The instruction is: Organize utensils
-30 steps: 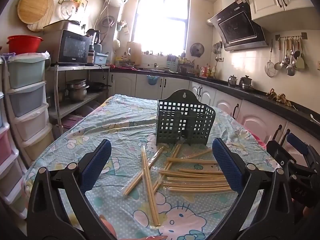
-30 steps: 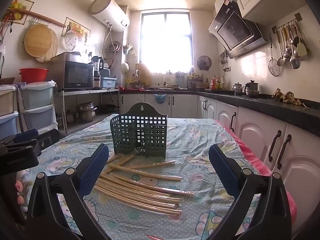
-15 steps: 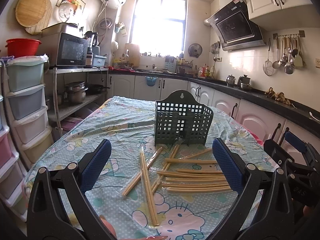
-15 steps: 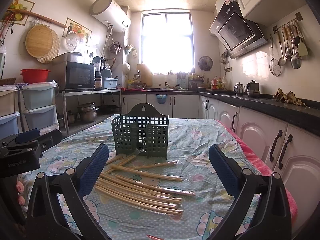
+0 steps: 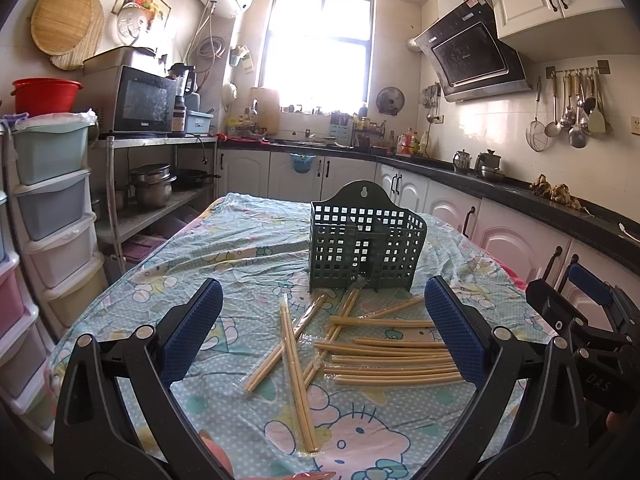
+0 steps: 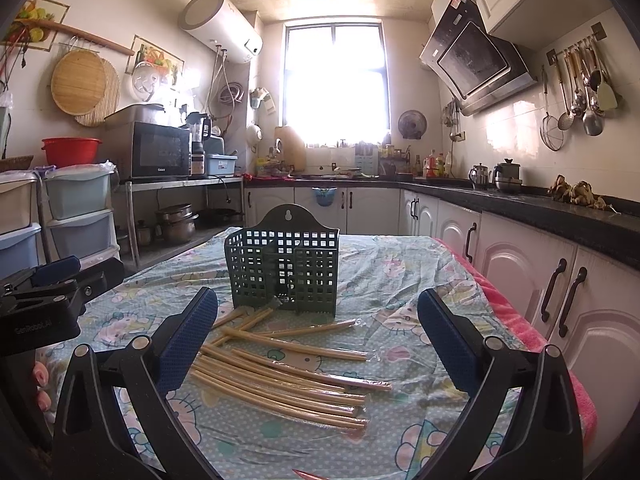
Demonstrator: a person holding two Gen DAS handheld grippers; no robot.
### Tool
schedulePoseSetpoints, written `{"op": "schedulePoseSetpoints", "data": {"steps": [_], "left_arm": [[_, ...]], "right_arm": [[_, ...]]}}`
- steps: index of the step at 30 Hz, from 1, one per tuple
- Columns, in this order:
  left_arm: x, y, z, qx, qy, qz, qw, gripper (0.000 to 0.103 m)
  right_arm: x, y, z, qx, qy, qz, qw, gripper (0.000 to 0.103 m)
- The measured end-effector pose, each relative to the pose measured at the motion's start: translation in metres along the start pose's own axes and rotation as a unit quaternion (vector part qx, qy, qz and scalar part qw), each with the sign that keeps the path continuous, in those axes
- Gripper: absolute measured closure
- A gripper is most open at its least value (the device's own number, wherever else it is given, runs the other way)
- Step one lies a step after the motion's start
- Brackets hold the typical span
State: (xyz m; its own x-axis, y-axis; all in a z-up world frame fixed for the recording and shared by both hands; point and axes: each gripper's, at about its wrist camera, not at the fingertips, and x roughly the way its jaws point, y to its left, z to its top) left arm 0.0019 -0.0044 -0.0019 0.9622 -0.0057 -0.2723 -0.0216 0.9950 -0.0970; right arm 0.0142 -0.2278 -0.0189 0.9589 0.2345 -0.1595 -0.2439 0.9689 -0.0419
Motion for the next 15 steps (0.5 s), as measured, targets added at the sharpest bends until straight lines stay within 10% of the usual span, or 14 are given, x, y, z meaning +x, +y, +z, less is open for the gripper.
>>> {"op": "schedulePoseSetpoints", "data": {"steps": [15], "left_arm": [[-0.0007, 0.0, 0.0005, 0.0, 0.0, 0.001, 1.0, 0.009]], "right_arm": [[0.0026, 0.002, -0.002, 0.0, 0.003, 0.002, 1.0, 0.006]]}}
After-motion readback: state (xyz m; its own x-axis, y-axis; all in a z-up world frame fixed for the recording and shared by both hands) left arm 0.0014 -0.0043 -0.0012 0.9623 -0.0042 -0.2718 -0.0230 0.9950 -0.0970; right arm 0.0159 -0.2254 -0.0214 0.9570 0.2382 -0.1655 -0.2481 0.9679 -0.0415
